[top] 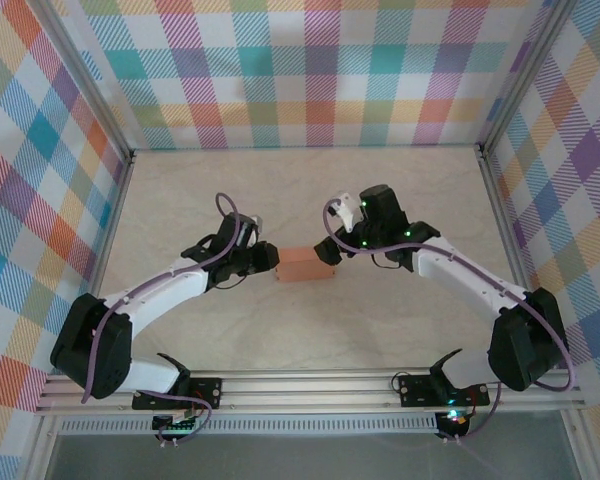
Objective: Fold the paper box
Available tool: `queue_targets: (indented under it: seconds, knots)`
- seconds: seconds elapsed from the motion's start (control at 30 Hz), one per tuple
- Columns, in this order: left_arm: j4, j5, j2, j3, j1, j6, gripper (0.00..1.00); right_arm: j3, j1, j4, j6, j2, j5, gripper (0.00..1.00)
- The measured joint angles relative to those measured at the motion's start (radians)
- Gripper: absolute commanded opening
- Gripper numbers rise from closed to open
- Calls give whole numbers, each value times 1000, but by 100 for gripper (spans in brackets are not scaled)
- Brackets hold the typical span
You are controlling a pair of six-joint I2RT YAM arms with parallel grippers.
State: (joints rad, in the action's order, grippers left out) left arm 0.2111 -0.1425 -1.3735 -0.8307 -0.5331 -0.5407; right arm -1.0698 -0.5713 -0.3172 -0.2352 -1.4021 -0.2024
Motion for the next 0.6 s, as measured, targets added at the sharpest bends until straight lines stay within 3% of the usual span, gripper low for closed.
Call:
queue_targets:
  seconds: [0.27, 0.5, 0.6]
  knots:
    - [22, -5, -19, -25, 0, 23, 24, -212, 62, -253, -442, -195, -219, 100]
    - [44, -6, -37, -52, 0, 37, 24, -323, 97, -399, -636, -373, -253, 100]
    - [51, -6, -38, -56, 0, 37, 24, -379, 97, -481, -684, -425, -254, 92]
